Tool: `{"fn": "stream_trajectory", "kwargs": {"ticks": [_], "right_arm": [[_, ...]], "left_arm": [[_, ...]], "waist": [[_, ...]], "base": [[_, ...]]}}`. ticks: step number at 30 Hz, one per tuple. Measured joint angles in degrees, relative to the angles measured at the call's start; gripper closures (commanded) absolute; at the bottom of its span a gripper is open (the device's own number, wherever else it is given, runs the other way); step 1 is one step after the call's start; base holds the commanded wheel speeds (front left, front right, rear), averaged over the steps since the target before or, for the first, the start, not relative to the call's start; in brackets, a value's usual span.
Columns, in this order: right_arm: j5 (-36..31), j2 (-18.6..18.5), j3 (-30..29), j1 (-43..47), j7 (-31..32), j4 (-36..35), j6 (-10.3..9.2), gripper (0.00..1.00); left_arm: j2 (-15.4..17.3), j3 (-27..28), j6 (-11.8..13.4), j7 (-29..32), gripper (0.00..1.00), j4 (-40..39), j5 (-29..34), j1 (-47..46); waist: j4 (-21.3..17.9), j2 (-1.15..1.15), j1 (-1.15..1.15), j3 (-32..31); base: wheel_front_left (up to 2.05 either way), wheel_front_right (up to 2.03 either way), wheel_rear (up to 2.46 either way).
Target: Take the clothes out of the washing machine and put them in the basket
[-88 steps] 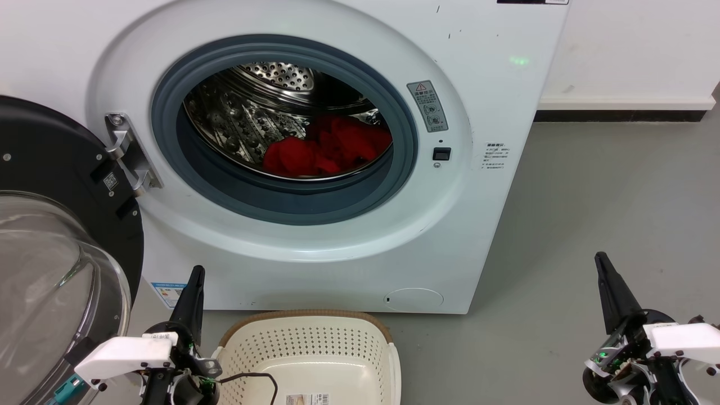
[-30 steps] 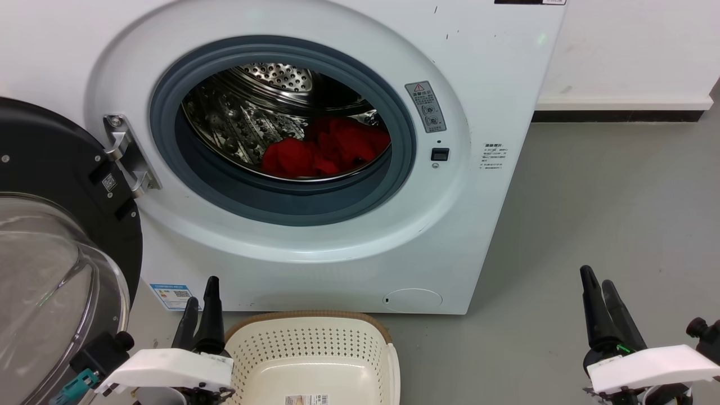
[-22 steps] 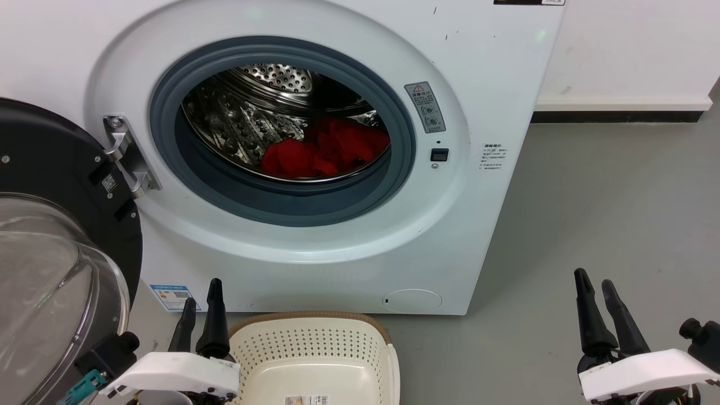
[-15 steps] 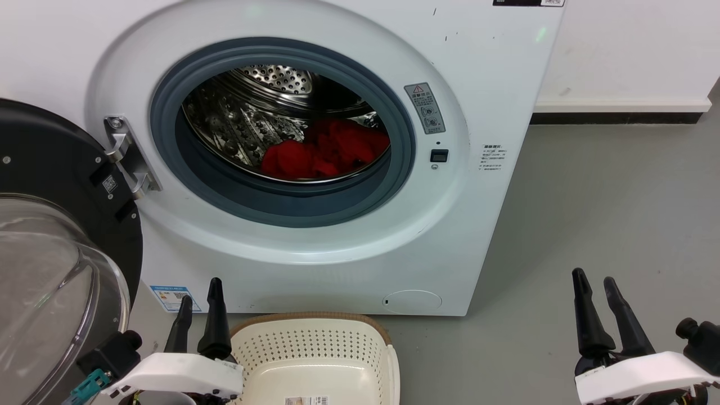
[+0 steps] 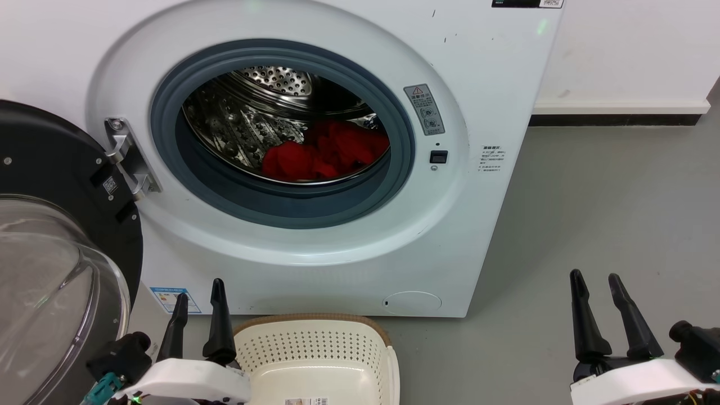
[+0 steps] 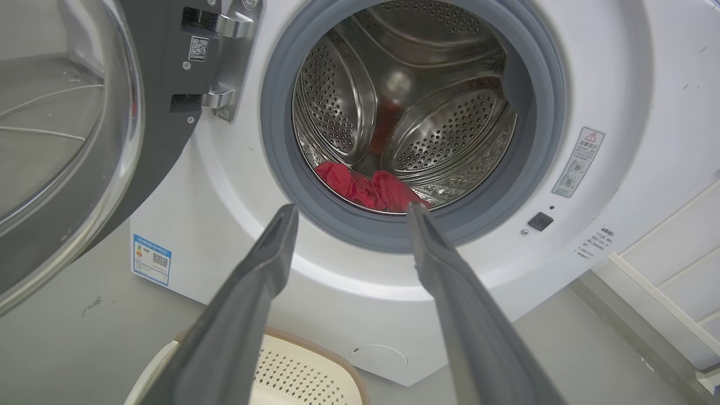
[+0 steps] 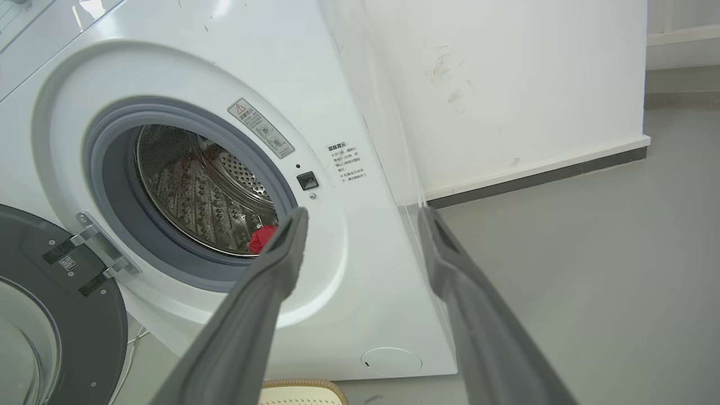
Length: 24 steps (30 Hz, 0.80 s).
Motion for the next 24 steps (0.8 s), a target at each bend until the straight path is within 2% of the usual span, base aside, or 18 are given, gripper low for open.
{"fn": "stream_trajectory", "kwargs": {"ticks": [24], "right_arm": [[-15.2, 0.0, 0.5, 2.3, -3.5, -3.0, 0.0, 0.0]], "left_arm": [[0.1, -0.8, 0.5, -3.5, 0.0, -2.1, 13.8, 2.3]], "waist": [[-0.4, 0.0, 0.0, -0.2]], "base": [[0.0, 0.0, 0.0]]}}
